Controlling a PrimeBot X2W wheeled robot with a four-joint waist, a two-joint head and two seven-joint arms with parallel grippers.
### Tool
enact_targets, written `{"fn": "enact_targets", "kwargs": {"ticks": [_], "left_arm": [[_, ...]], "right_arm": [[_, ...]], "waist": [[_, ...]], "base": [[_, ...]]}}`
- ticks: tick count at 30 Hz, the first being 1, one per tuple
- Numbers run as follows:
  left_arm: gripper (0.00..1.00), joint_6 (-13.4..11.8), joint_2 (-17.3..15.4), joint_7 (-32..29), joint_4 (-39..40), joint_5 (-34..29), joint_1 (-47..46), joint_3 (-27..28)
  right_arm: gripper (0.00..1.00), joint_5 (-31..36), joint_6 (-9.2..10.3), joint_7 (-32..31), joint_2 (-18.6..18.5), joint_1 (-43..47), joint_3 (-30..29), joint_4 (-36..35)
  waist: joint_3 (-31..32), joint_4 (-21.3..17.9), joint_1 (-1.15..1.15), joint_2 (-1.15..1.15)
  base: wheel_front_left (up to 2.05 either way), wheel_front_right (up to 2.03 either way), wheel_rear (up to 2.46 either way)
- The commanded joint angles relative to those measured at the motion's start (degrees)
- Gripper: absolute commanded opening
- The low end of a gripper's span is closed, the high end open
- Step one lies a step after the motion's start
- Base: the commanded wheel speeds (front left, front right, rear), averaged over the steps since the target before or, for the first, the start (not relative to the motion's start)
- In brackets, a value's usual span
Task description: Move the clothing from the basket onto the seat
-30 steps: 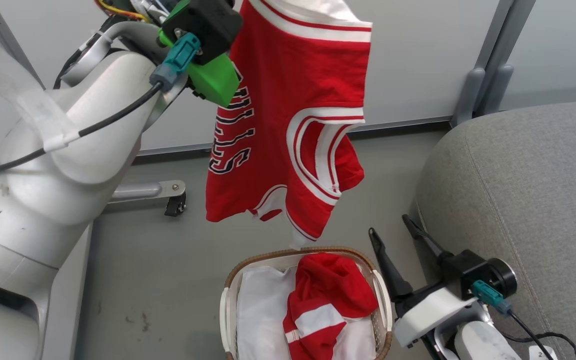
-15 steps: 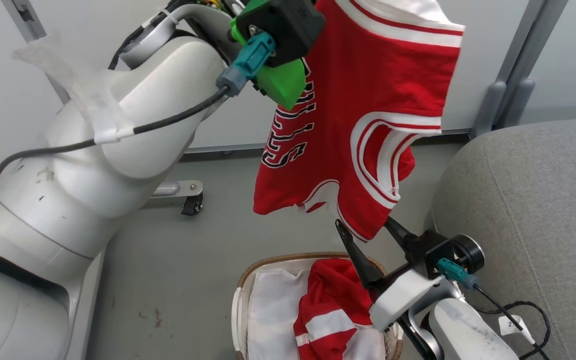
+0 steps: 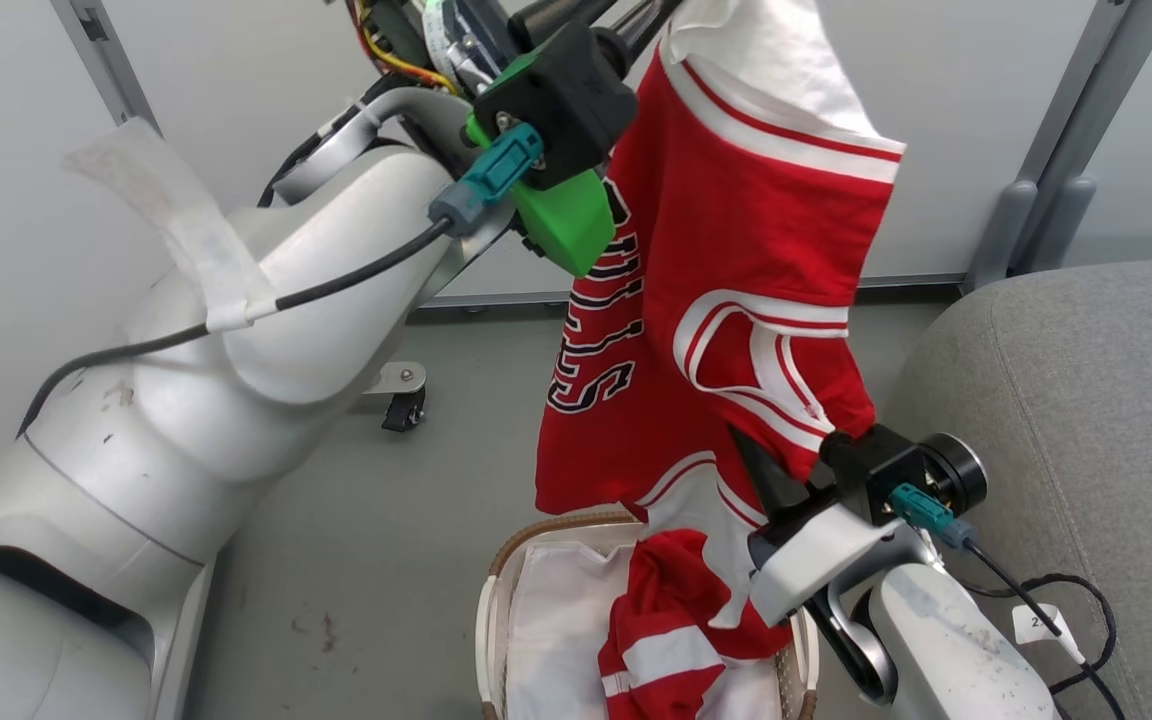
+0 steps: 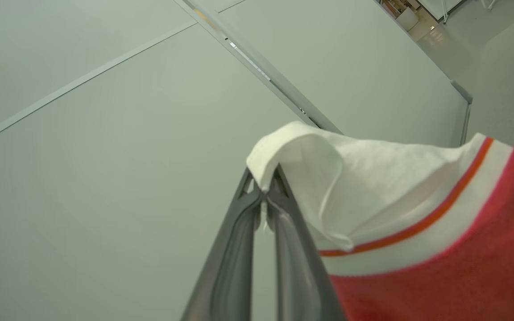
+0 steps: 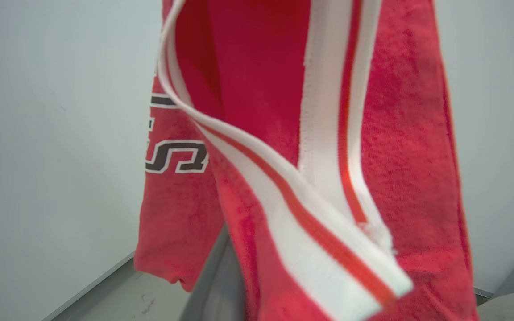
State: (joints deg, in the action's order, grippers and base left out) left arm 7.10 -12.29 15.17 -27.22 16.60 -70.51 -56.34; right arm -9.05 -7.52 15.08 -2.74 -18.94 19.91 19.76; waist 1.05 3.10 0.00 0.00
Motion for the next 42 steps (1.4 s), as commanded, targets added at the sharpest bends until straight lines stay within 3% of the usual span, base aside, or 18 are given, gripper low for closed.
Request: {"fn": "enact_targets", "kwargs": {"ticks": [1,10,12,14,15,22,32,42], "left_arm": [[0.0,-0.5,-0.5,0.0,-0.2,0.5,1.4,0.5],[0.0,-2.4,-1.3,0.0,-0.1,4.2,9.1,4.0],[0.09,-2.9,-1.0,0.0,0.2,5.0,11.8,4.7],[0.75,-3.5,-0.3,0.0,0.8,6.3,14.9,5.9],[1.0,-3.7,0.1,0.0,1.0,6.9,16.8,6.6],[1.0,-4.7,2.7,0.0,2.3,8.2,29.6,11.9],[1.0,-2.4,6.0,0.0,1.4,5.7,44.7,18.7],[1.0,-0.5,8.2,0.0,0.4,2.9,51.9,21.9]], "right_arm": [[0.0,-0.3,0.06,0.1,-0.3,1.1,0.0,-0.3],[0.0,-0.4,0.06,0.1,-0.3,1.9,-1.1,-2.6],[0.0,0.0,0.06,0.1,-0.3,1.7,-1.5,-3.2],[0.0,0.0,0.06,0.1,-0.3,1.5,-2.5,-3.9],[0.0,0.1,0.06,0.1,-0.3,1.4,-3.0,-4.1],[0.0,2.3,0.06,0.1,-0.2,-0.2,-7.4,-4.9],[0.0,4.7,0.06,0.1,-0.2,-1.0,-12.2,-7.1],[0.0,6.7,0.06,0.1,-0.2,-0.5,-14.5,-8.5]], "waist": [[-0.1,0.0,0.0,0.0],[-0.4,-0.6,0.0,0.0],[-0.5,-0.7,0.0,0.0],[-0.5,-0.7,0.0,0.0],[-0.6,-0.7,0.0,0.0],[-1.0,-0.8,0.0,0.0],[-1.7,-0.7,0.0,0.0],[-2.1,-0.9,0.0,0.0]], "base": [[0.0,0.0,0.0],[0.0,0.0,0.0],[0.0,0.0,0.0],[0.0,0.0,0.0],[0.0,0.0,0.0],[0.0,0.0,0.0],[0.0,0.0,0.0],[0.0,0.0,0.0]]}}
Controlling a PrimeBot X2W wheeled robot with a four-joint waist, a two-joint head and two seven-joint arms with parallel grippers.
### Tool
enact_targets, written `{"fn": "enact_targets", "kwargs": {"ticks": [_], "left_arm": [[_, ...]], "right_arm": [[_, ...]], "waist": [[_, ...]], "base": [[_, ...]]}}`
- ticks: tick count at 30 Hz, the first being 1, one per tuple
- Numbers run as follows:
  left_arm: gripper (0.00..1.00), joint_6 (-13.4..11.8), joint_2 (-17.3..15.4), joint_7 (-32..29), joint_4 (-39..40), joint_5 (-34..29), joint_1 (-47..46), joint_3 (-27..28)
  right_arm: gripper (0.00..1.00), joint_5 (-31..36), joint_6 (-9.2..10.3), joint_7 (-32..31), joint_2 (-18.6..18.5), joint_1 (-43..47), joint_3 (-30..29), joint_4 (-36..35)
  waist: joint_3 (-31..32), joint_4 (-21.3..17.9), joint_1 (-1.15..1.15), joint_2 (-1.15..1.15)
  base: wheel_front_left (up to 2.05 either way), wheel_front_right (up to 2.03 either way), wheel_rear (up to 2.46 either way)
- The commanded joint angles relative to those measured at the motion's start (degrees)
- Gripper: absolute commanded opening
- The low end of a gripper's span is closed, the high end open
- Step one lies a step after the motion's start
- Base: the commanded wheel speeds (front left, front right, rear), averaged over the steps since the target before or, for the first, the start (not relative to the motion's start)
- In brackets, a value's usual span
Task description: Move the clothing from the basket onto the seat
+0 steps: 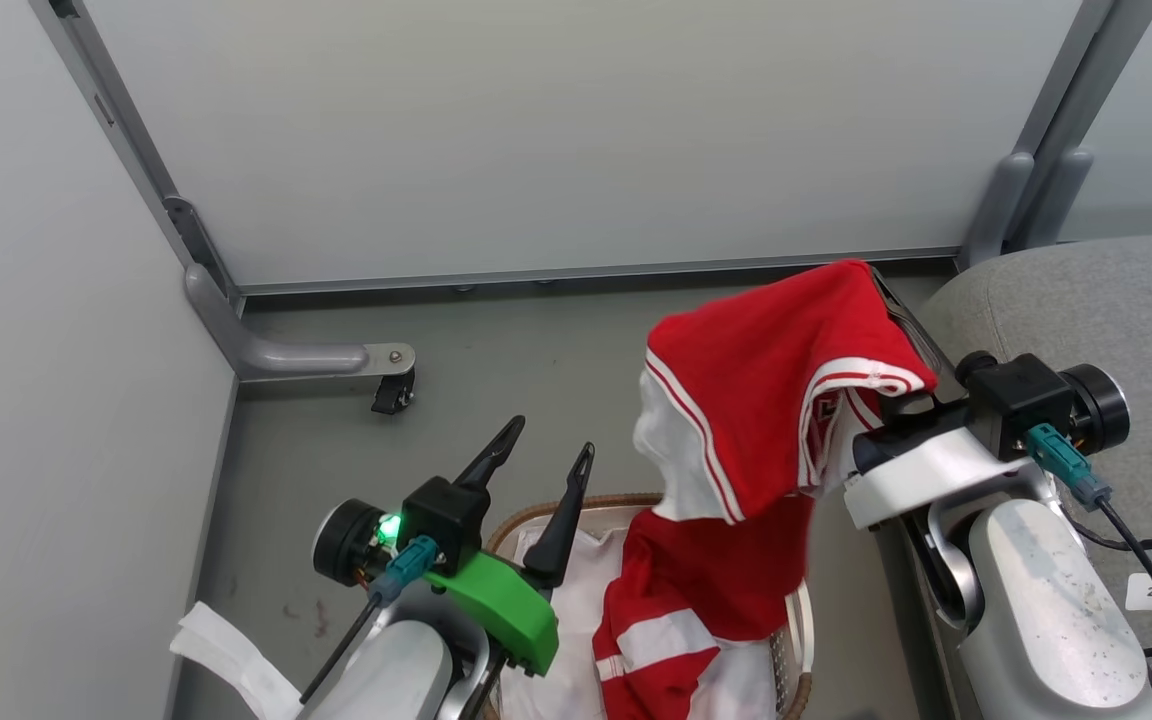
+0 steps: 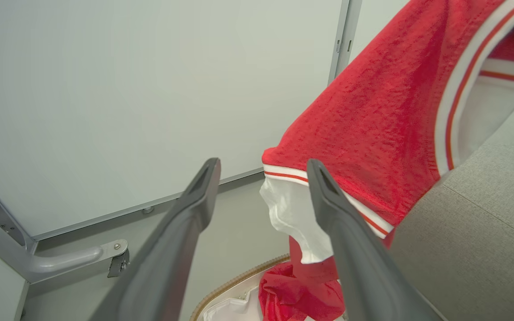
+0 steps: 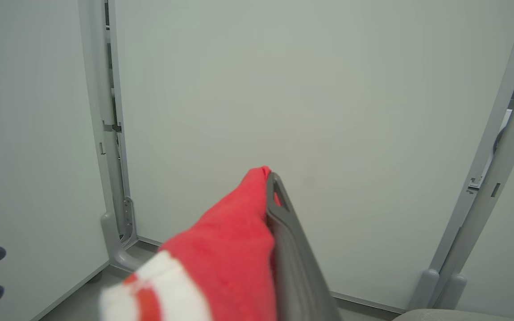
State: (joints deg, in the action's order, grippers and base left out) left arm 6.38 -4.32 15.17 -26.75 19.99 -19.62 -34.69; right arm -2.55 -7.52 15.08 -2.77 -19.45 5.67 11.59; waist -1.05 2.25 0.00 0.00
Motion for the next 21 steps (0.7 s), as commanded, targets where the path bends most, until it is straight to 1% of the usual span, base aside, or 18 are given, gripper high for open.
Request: {"fn": "enact_targets", "kwargs": {"ticks": [1,6,10,15,21], "left_arm": [[1.0,0.2,0.4,0.0,-0.1,-0.8,1.3,0.5],[1.0,0.7,1.0,0.0,0.1,-1.5,2.6,1.4],[1.0,0.9,1.3,0.0,0.7,-1.8,3.2,1.6],[1.0,1.1,1.4,0.0,2.0,-1.0,3.1,0.6],[1.0,1.1,1.4,0.0,3.7,-0.5,1.2,-0.7]], "right_arm": [[0.0,0.3,0.06,0.1,-0.2,-0.1,-0.3,-0.4],[0.0,2.0,0.06,0.1,-0.3,-2.0,0.0,-0.5],[0.0,2.7,0.07,0.1,-1.8,-4.0,0.7,-0.7],[0.0,2.1,0.06,0.1,-4.9,-5.8,1.0,-0.9],[0.0,2.0,0.07,0.1,-7.9,-7.0,0.1,-1.6]], "waist": [[-0.1,-0.1,0.0,0.0],[-0.5,-0.7,0.0,0.0],[-1.3,-2.1,0.0,0.0],[-2.7,-5.9,0.0,0.0],[-4.9,-12.7,0.0,0.0]], "base": [[0.0,0.0,0.0],[0.0,0.0,0.0],[0.0,0.0,0.0],[0.0,0.0,0.0],[0.0,0.0,0.0]]}}
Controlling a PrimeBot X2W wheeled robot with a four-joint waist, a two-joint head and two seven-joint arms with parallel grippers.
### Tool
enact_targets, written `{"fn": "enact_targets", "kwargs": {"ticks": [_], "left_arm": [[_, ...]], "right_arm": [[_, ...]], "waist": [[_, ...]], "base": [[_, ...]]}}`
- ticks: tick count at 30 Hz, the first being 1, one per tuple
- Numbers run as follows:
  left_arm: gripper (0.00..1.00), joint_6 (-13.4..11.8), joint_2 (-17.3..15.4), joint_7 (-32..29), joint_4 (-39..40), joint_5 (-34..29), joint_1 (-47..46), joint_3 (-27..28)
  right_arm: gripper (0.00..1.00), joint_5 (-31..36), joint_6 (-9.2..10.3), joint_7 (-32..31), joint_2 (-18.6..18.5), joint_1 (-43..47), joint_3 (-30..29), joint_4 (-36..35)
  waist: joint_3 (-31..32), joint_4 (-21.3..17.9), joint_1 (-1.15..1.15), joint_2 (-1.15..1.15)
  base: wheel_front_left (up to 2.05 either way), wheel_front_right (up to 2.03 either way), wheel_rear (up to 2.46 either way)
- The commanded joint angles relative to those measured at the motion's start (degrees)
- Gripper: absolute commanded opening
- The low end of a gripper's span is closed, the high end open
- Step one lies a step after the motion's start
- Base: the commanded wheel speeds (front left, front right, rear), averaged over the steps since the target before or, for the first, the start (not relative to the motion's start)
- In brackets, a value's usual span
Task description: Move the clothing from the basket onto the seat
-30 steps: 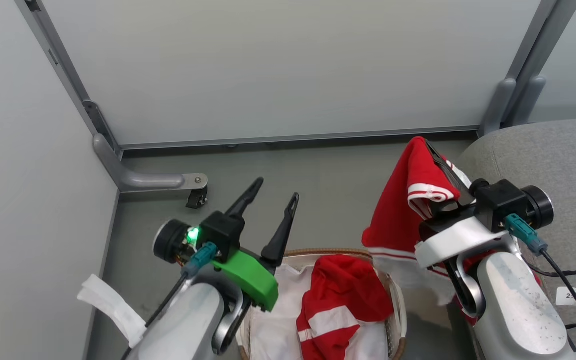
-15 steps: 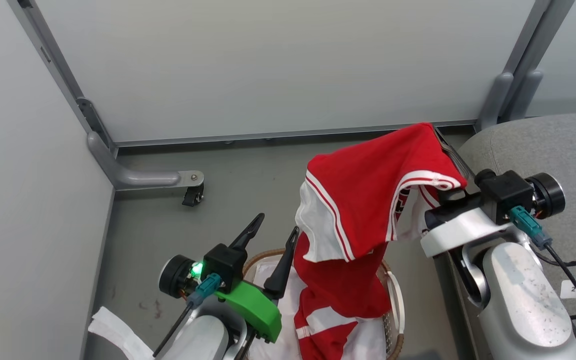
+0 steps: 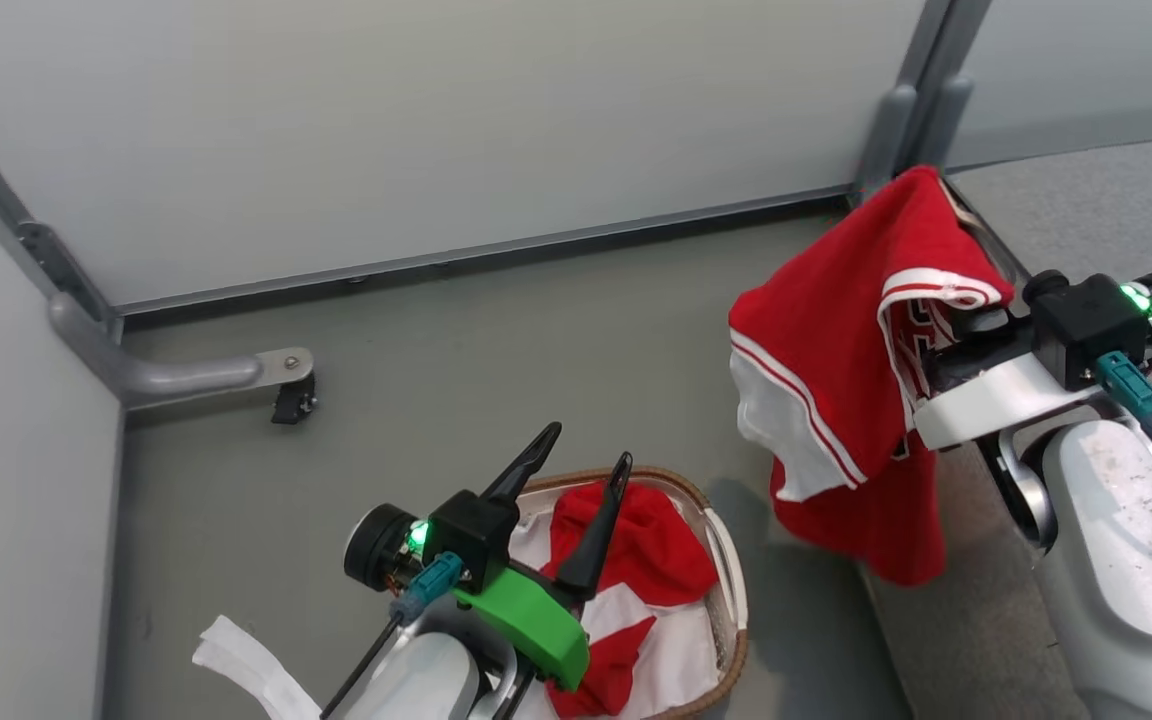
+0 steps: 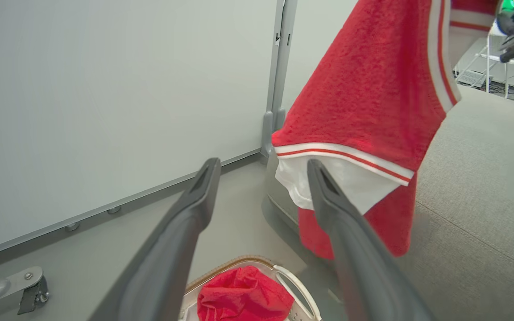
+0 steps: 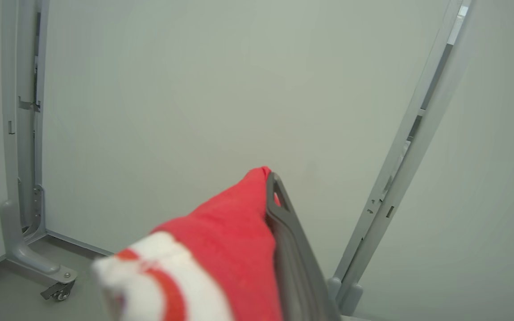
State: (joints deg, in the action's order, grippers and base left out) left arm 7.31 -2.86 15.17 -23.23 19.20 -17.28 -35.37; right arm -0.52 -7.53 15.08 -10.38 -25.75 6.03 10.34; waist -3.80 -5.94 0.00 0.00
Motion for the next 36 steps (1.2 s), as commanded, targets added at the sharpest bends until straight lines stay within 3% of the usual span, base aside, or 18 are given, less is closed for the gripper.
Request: {"fn": "enact_targets", "kwargs": {"ticks": [1,8,16,23,28,36], "left_arm": [[1.0,0.2,-0.1,0.0,0.3,0.2,-1.4,0.1],[1.0,0.2,-0.1,0.0,0.5,-0.9,-3.6,-0.7],[1.0,0.2,-0.2,0.0,-0.5,-2.8,-5.5,-0.9],[1.0,0.2,-0.4,0.0,-0.7,-3.7,-7.1,-1.6],[1.0,0.2,-1.8,0.0,-1.2,-4.6,-8.5,-1.6],[1.0,0.2,-3.3,0.0,-0.7,-5.9,-10.1,-1.8]], "right_arm": [[0.0,-0.1,0.08,0.1,-0.5,-1.1,-0.2,-0.4],[0.0,0.2,0.08,0.1,-1.3,-2.7,-1.8,-0.7],[0.0,-0.2,0.08,0.1,-0.8,-4.6,-2.7,0.3],[0.0,-0.6,0.08,0.1,-1.0,-7.2,-3.7,2.7],[0.0,0.5,0.08,0.1,-2.3,-14.7,-6.4,5.6],[0.0,4.9,0.08,0.1,-10.3,-29.2,-13.6,9.2]], "waist": [[-2.7,-6.1,0.0,0.0],[-6.2,-13.9,0.0,0.0],[-9.5,-18.6,0.0,0.0],[-12.4,-18.0,0.0,0.0],[-15.6,-16.4,0.0,0.0],[-19.8,-12.5,0.0,0.0]], "base": [[0.0,0.0,0.0],[0.0,0.0,0.0],[0.0,0.0,0.0],[0.0,0.0,0.0],[0.0,0.0,0.0],[0.0,0.0,0.0]]}}
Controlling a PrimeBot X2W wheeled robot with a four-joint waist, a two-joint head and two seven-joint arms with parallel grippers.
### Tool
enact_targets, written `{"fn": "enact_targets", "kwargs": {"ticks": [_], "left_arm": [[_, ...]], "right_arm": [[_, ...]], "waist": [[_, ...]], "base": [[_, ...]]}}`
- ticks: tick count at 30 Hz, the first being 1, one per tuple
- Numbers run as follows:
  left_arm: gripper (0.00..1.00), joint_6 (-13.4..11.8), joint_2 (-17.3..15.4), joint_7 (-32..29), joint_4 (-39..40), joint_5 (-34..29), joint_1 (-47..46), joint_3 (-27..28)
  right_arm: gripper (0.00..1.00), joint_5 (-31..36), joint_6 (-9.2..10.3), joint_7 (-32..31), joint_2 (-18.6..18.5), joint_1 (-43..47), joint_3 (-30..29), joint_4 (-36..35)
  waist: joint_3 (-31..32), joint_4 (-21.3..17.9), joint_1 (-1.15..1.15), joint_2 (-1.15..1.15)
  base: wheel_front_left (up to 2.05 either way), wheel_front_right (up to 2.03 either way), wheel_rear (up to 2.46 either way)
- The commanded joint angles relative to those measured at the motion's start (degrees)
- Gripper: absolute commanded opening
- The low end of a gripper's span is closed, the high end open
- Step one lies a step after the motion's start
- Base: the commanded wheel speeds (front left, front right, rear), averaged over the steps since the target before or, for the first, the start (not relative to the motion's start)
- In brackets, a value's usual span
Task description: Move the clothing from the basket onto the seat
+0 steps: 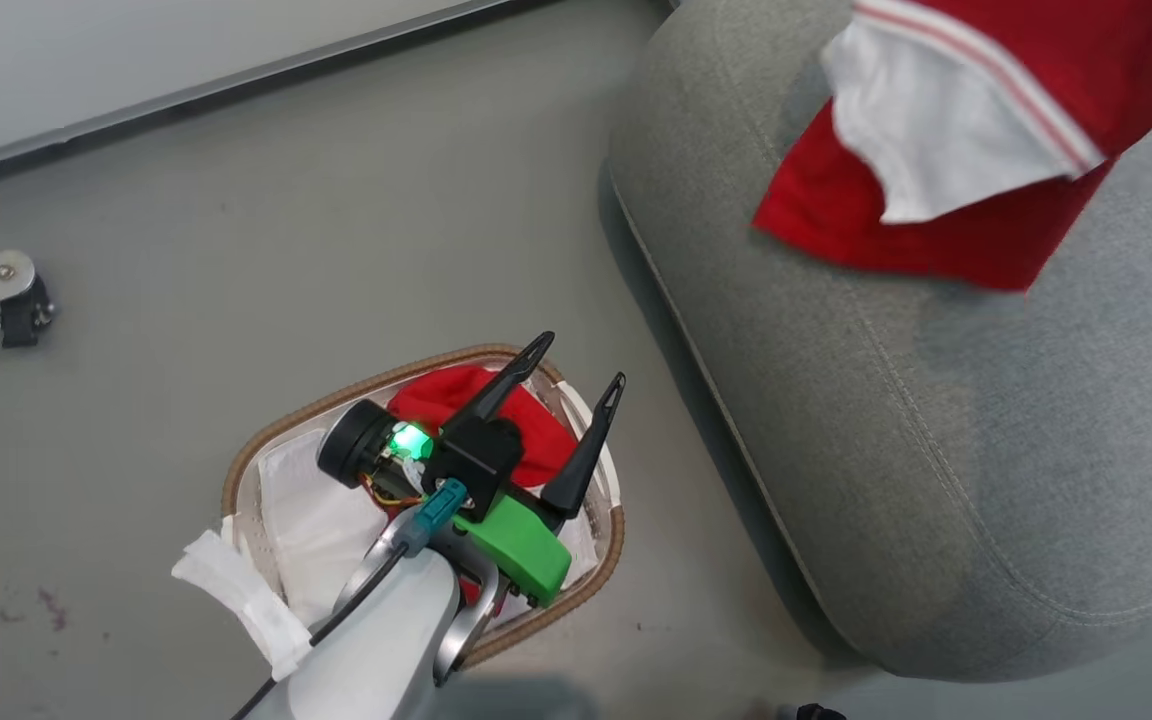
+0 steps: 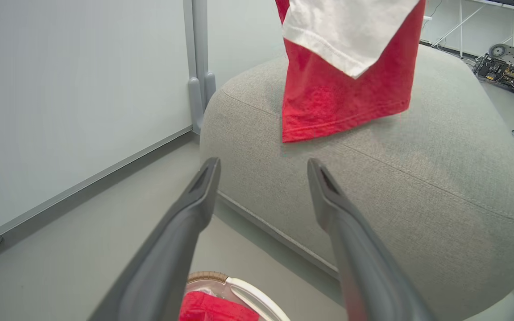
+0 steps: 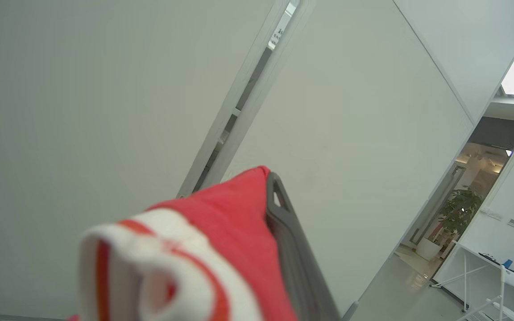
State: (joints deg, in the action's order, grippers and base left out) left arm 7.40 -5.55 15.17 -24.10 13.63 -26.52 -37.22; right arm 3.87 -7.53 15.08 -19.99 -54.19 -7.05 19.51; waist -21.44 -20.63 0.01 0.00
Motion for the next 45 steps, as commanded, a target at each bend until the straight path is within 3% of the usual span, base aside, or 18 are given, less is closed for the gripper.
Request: {"fn": "enact_targets", "kwargs": {"ticks": [1,7,12,24,31,39,40,41,42,45], "left_arm": [[1.0,0.1,-0.7,0.0,0.3,-0.5,-1.0,0.1],[1.0,0.1,-1.3,0.0,1.1,-1.2,-2.2,0.7],[1.0,0.1,-1.4,0.0,1.8,-1.6,-3.2,1.2],[1.0,0.1,-3.0,0.0,2.5,-3.3,-5.5,2.5],[1.0,0.1,-3.7,0.0,2.9,-3.8,-5.1,3.1],[1.0,0.1,-3.7,0.0,2.6,-4.0,-4.7,3.5],[1.0,0.2,-3.7,0.0,2.6,-4.0,-4.7,3.6],[1.0,0.1,-3.7,0.0,2.5,-4.0,-4.6,3.6],[1.0,0.1,-3.6,0.0,2.4,-3.9,-4.4,3.7],[1.0,0.1,-3.3,0.0,2.1,-3.5,-3.9,3.7]], "right_arm": [[0.0,1.3,0.08,0.1,-2.0,-2.4,-1.7,0.5],[0.0,3.6,0.08,-1.7,-9.1,-11.4,-6.2,2.7],[0.0,4.5,0.08,-2.0,-10.1,-13.3,-7.9,6.4],[0.0,4.5,0.08,0.1,-2.4,-8.4,-10.7,15.2],[0.0,5.3,0.08,0.2,1.7,-3.0,-11.9,17.3],[0.0,5.5,0.08,0.2,3.7,2.3,-14.1,17.3],[0.21,5.0,0.08,0.2,3.8,2.7,-14.8,16.6],[0.49,4.7,0.08,0.2,4.1,3.6,-15.5,15.9],[1.0,4.7,0.08,0.2,4.4,4.5,-15.7,15.4],[1.0,4.5,0.08,0.1,4.9,7.5,-16.1,14.2]], "waist": [[-2.5,2.6,-0.01,0.0],[-5.8,5.1,-0.01,0.0],[-8.6,6.9,-0.01,0.0],[-15.8,8.8,-0.01,0.0],[-17.3,9.0,-0.01,0.0],[-17.3,8.8,-0.01,0.0],[-17.2,8.8,-0.01,0.0],[-17.1,8.7,-0.01,0.0],[-16.9,8.7,-0.01,0.0],[-16.0,8.5,-0.01,0.0]], "base": [[0.0,0.0,0.0],[0.0,0.0,0.0],[0.0,0.0,0.0],[0.0,0.0,0.0],[0.0,0.0,0.0],[0.0,0.0,0.0],[0.0,0.0,0.0],[0.0,0.0,0.0],[0.0,0.0,0.0],[0.0,0.0,0.0]]}}
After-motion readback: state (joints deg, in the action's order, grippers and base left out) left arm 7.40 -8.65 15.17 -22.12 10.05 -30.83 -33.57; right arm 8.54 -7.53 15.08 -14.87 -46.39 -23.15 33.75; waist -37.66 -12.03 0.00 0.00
